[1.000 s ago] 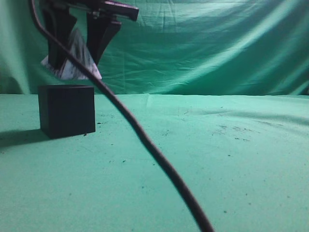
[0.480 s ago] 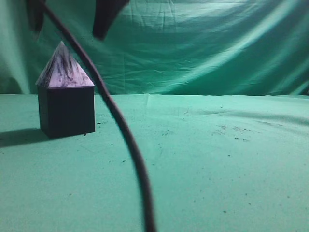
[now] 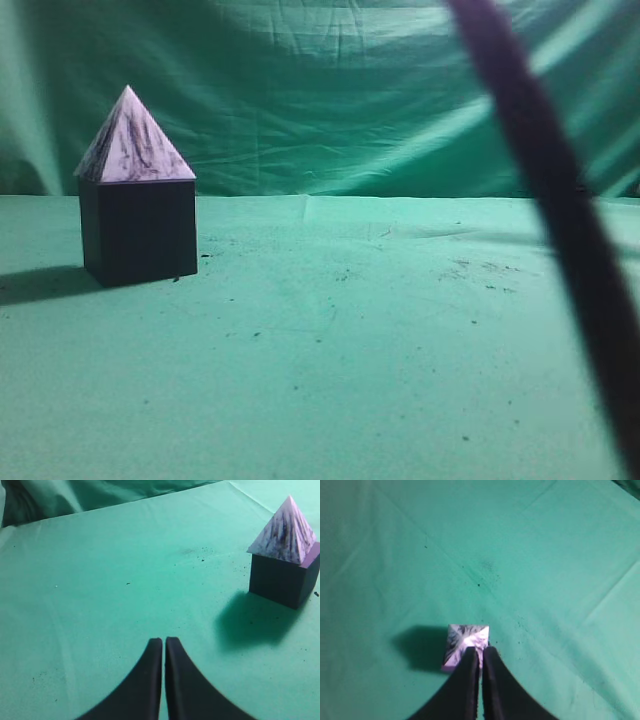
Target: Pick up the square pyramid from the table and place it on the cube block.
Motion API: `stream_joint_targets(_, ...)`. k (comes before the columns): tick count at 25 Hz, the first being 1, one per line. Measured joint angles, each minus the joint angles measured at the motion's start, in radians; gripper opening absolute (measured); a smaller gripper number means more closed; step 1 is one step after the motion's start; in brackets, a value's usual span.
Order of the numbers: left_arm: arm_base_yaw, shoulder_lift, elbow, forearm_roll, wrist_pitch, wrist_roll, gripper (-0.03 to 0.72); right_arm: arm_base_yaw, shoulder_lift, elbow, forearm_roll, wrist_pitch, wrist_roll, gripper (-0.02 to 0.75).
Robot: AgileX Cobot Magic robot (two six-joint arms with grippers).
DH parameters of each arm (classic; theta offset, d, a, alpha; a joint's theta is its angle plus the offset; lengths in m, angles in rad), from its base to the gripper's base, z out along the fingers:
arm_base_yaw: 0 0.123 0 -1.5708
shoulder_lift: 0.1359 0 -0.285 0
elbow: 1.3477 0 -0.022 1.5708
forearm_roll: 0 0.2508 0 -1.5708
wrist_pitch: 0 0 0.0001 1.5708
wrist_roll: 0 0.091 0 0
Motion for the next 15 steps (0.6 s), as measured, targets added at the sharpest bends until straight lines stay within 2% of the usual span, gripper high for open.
stream_joint_targets(9, 0.000, 0.000, 0.000, 0.000, 0.000, 0.000, 0.000, 0.000, -0.372, 0.421, 0.000, 0.003, 0.036, 0.000)
stream_joint_targets(15, 0.000, 0.000, 0.000, 0.000, 0.000, 0.000, 0.000, 0.000, -0.652, 0.729, 0.017, -0.152, 0.038, 0.000)
